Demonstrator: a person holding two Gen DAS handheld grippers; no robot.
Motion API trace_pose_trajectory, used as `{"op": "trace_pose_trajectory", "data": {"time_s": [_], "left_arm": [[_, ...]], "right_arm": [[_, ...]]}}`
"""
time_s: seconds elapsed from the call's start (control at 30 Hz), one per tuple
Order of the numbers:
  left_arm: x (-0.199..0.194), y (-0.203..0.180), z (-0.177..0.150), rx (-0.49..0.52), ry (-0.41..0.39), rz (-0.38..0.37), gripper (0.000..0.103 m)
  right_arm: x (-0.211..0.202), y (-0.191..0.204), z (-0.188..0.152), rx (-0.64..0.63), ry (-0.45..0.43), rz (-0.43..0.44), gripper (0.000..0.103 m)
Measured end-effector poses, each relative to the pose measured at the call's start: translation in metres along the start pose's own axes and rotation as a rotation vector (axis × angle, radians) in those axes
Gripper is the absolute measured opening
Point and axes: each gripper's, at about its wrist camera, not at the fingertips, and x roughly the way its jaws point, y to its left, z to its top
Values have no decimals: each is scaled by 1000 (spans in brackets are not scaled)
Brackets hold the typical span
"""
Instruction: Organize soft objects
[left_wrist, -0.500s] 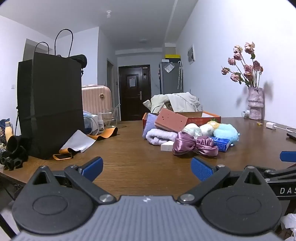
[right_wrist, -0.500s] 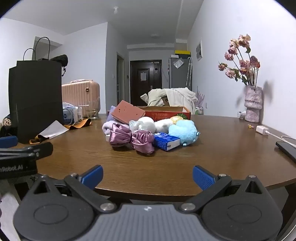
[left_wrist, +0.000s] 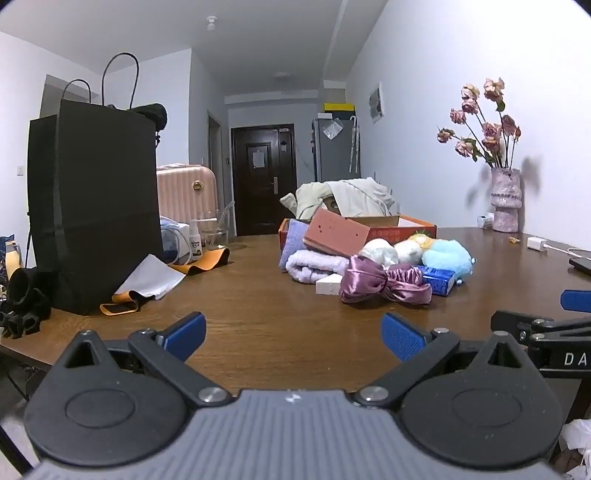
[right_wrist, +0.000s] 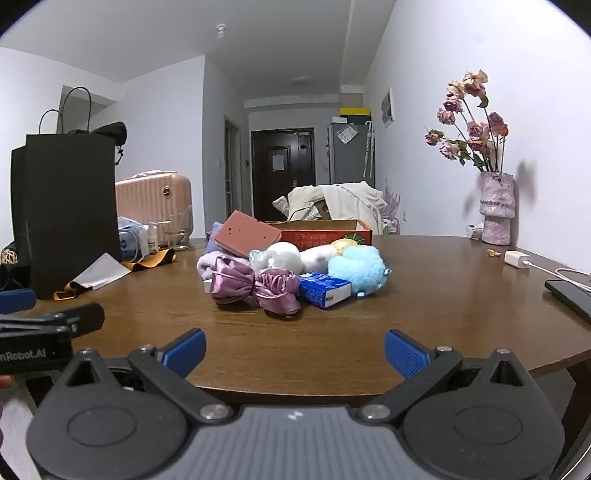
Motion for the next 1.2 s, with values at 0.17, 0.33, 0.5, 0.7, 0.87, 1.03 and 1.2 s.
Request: {"op": "trace_pose_trajectory", "data": {"time_s": [0.17, 0.33, 0.5, 0.7, 0.87, 1.03, 1.2], "left_arm": [[-2, -1, 1, 0, -11, 6, 103], [-3, 1, 3, -5, -18, 5, 103], [-4, 1, 4, -12, -23, 13, 103], [-5, 2, 5, -10, -28, 17, 103], [-6, 1, 5, -8, -29, 16, 103], [-6, 1, 6, -7, -30, 16, 103], [-7, 1, 6, -6, -31, 14, 103]], "right_arm": [[-6, 0, 2, 13, -16, 15, 103], [-6, -4, 2, 38, -18, 21, 103], [-6, -4, 2, 38, -20, 24, 103], [-7, -3, 2, 34, -27, 22, 103], [-7, -3, 2, 33, -23, 21, 103], [-7, -3, 3, 32, -25, 21, 103], [-6, -3, 4, 31, -26, 21, 103]]}}
